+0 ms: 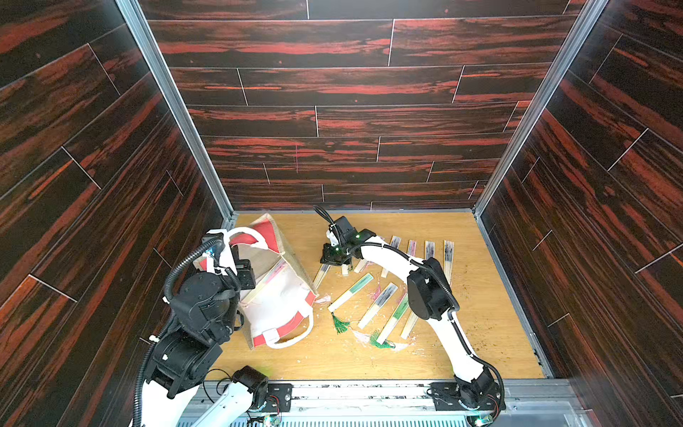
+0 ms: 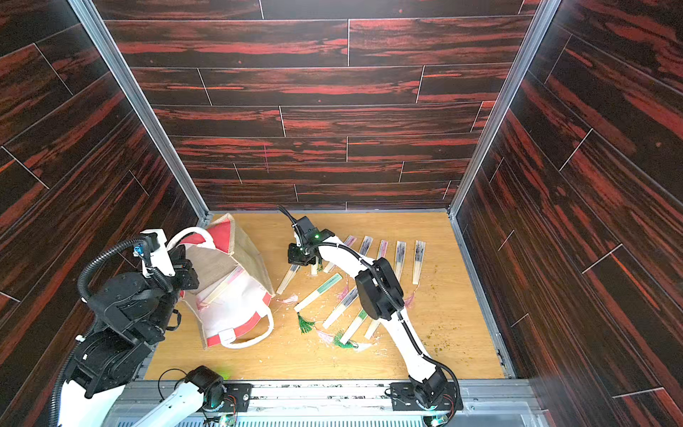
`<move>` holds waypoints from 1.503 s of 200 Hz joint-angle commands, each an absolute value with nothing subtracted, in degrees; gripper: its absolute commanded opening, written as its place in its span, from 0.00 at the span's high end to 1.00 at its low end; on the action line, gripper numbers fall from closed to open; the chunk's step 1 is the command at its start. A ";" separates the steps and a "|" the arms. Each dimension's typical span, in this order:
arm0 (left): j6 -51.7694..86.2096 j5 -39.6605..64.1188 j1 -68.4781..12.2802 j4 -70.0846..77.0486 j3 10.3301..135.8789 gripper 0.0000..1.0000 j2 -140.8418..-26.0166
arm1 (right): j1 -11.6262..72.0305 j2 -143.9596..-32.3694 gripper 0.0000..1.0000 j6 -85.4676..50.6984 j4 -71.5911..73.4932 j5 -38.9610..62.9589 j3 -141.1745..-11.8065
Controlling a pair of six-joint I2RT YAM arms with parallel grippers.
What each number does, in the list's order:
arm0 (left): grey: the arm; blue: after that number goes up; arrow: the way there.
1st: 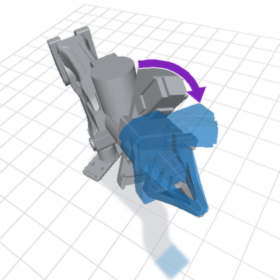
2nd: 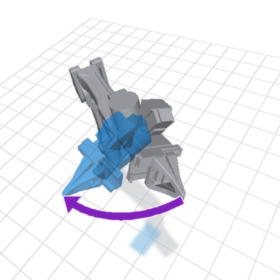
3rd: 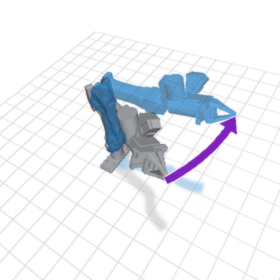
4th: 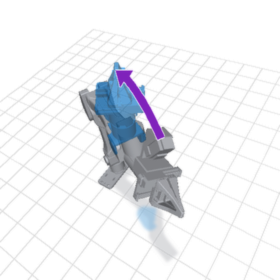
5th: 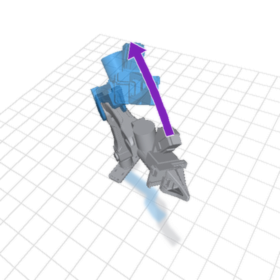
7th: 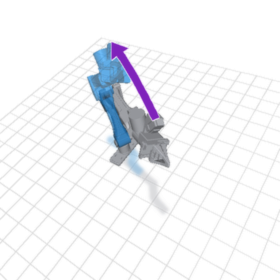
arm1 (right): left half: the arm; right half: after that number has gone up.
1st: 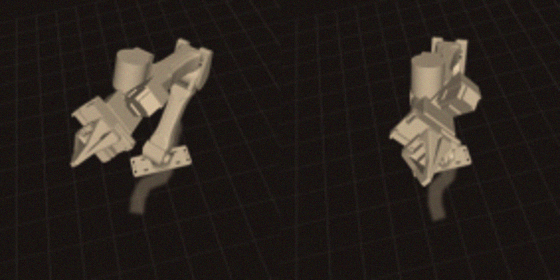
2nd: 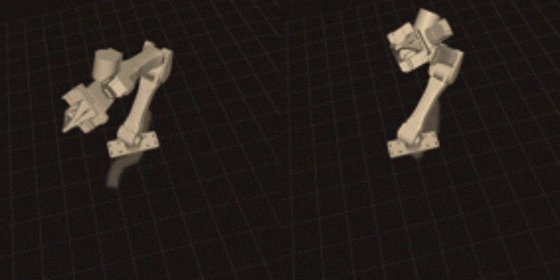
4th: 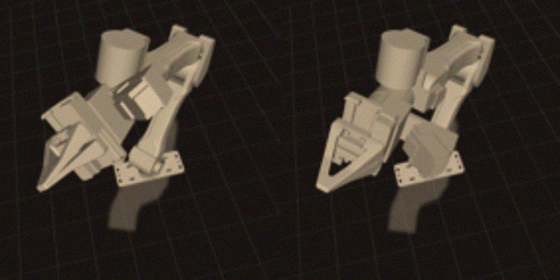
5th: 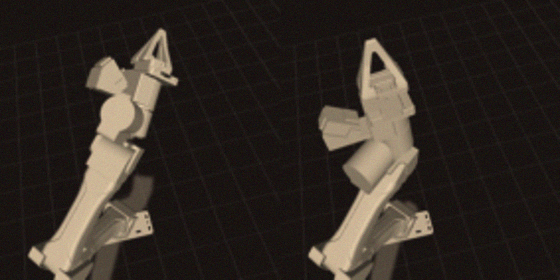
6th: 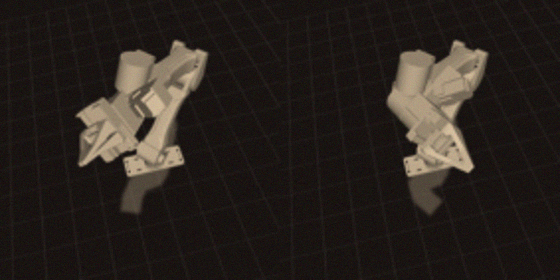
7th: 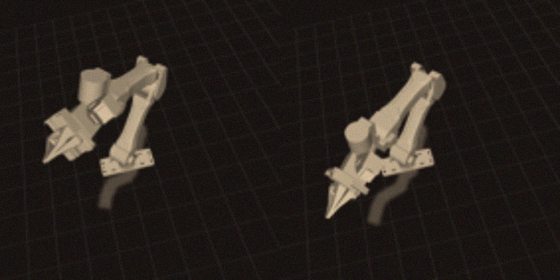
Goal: Take out the folding fans from the tote bags
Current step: Place the folding fan at the center of the board.
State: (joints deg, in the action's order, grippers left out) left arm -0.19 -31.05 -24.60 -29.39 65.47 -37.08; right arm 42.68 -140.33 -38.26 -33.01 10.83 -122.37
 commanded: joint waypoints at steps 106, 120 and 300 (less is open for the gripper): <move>0.00 -29.73 -24.61 -27.42 66.48 1.00 -36.74 | 42.64 -142.38 0.80 -37.16 -27.50 11.46 -115.62; 0.00 -29.71 -24.61 -27.42 66.57 1.00 -36.65 | 42.69 -142.38 0.80 -37.01 -27.51 11.39 -115.53; 2.14 -33.17 -24.61 -25.89 67.54 1.00 -43.98 | 48.72 -86.51 0.70 -36.24 -10.49 -3.36 -75.96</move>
